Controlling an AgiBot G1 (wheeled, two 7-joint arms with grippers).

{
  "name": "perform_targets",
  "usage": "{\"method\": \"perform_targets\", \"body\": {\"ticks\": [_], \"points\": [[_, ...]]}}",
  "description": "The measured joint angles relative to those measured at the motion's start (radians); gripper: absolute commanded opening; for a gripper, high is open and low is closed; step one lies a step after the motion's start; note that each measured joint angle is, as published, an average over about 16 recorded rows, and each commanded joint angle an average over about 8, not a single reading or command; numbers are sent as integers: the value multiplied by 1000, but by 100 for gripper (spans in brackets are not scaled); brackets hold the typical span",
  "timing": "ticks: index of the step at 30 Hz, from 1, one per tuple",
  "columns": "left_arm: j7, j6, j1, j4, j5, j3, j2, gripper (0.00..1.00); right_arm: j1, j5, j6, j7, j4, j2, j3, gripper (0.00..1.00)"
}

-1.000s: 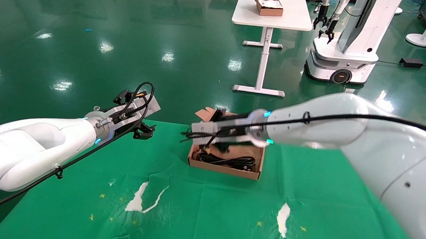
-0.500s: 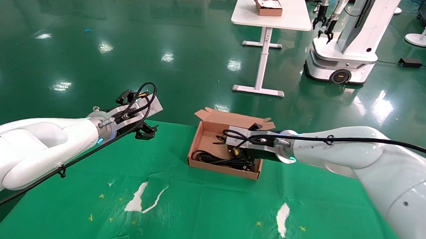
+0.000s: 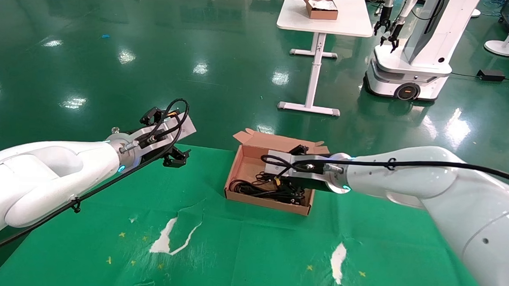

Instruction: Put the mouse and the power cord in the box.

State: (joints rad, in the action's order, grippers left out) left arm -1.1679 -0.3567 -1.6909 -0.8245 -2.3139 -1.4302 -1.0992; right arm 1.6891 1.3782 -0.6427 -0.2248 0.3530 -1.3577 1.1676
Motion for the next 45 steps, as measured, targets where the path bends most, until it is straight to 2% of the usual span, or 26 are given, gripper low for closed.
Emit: {"method": "perform_targets", "body": {"ticks": [8,16,36,45], "points": [[-1,-1,0,-1,-2,1,-1,100,-3,-3,-15,4,16,8,-8,100],[-1,-1,1,-1,-3,1,-1,100,-44,-46,-73,32,80,58,-68,100],[1,-4,2,-2,1,3,0,100,-243,-256,-346,165,377,299,-354,100],[62,-74,40,-30,100,75,31,100,-337,-354,-473,227,517,411,-488,100]]}}
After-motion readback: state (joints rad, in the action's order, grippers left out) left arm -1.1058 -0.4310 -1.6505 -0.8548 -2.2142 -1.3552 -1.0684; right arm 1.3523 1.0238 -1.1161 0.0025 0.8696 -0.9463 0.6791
